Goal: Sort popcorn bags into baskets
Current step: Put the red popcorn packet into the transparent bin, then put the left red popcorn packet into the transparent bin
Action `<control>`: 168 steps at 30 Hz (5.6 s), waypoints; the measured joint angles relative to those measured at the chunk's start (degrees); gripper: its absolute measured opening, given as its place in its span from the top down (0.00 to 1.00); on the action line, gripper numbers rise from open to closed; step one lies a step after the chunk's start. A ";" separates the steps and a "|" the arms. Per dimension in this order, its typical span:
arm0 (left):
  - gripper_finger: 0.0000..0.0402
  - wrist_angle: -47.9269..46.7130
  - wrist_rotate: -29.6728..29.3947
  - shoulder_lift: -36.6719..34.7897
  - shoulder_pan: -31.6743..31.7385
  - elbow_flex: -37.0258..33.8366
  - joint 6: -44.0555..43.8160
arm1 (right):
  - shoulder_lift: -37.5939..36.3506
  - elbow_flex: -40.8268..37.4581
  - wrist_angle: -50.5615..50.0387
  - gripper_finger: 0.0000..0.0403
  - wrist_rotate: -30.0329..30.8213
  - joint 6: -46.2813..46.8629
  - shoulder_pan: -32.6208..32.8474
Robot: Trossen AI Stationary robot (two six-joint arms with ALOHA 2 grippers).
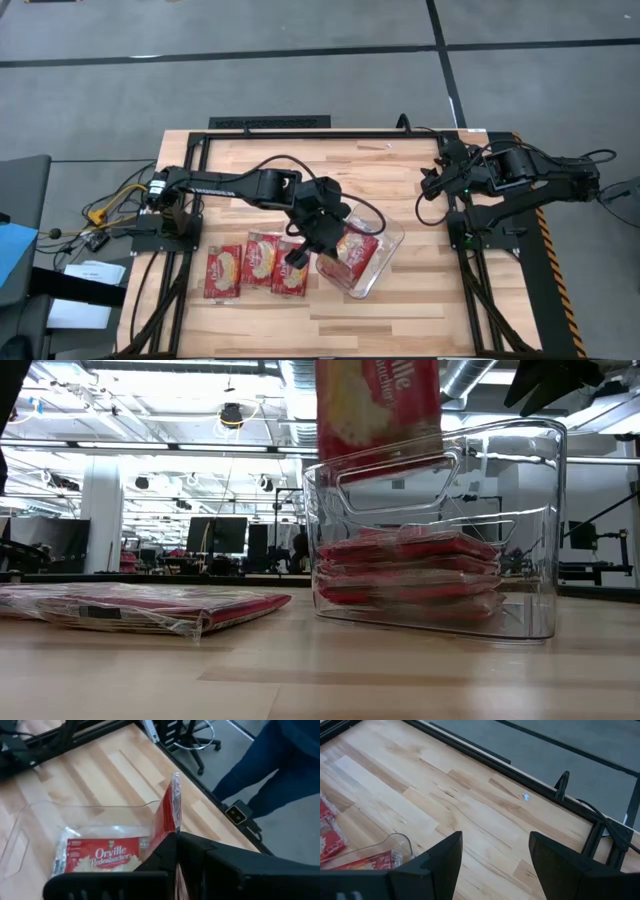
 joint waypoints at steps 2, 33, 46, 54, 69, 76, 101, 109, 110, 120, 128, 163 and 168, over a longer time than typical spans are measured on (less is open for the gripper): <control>1.00 0.02 0.76 0.00 0.00 0.00 0.47 | 0.00 0.00 0.00 0.37 0.00 0.02 0.00; 1.00 -1.99 6.00 5.87 6.81 -2.50 6.99 | 0.02 0.00 -0.02 0.37 -0.11 0.44 0.04; 1.00 1.17 5.48 10.82 9.99 -2.21 10.38 | 0.00 0.00 0.00 0.37 -0.33 -0.18 0.11; 1.00 2.55 2.41 11.37 11.92 -1.70 13.70 | 0.00 0.00 -0.01 0.37 -0.49 -0.20 0.11; 0.90 8.33 -2.19 12.17 12.21 -1.62 15.37 | 0.02 0.00 -0.02 0.37 -1.44 -0.61 0.11; 0.70 8.74 -5.13 12.15 12.23 -1.62 14.96 | 0.00 0.00 -0.03 0.37 -1.60 -0.64 0.11; 0.68 -24.37 -18.63 -17.94 2.74 -17.94 -31.00 | 0.02 0.00 0.00 0.37 -4.39 -2.12 6.76; 0.46 -11.59 -19.36 -37.40 -0.42 -50.07 -65.35 | 0.01 0.00 0.02 0.37 -4.32 -2.12 6.90; 0.43 -12.21 -19.33 -38.71 -1.03 -52.44 -68.77 | 0.00 0.00 0.02 0.37 -4.30 -2.12 6.88; 0.27 -15.92 -19.03 -40.93 -7.56 -64.92 -90.50 | 0.00 -0.02 0.22 0.37 -4.22 -2.10 6.86; 0.29 -11.81 -20.89 -39.64 -13.79 -68.71 -102.86 | 0.00 -0.02 0.29 0.37 -4.13 -2.08 6.86; 0.29 -1.35 -25.35 -35.78 -39.20 -73.06 -152.00 | 0.00 -0.02 0.00 0.37 -4.26 -2.19 6.80; 0.29 10.31 -26.39 -36.02 -39.09 -78.83 -152.19 | 0.01 -0.02 0.00 0.37 -4.30 -2.27 6.80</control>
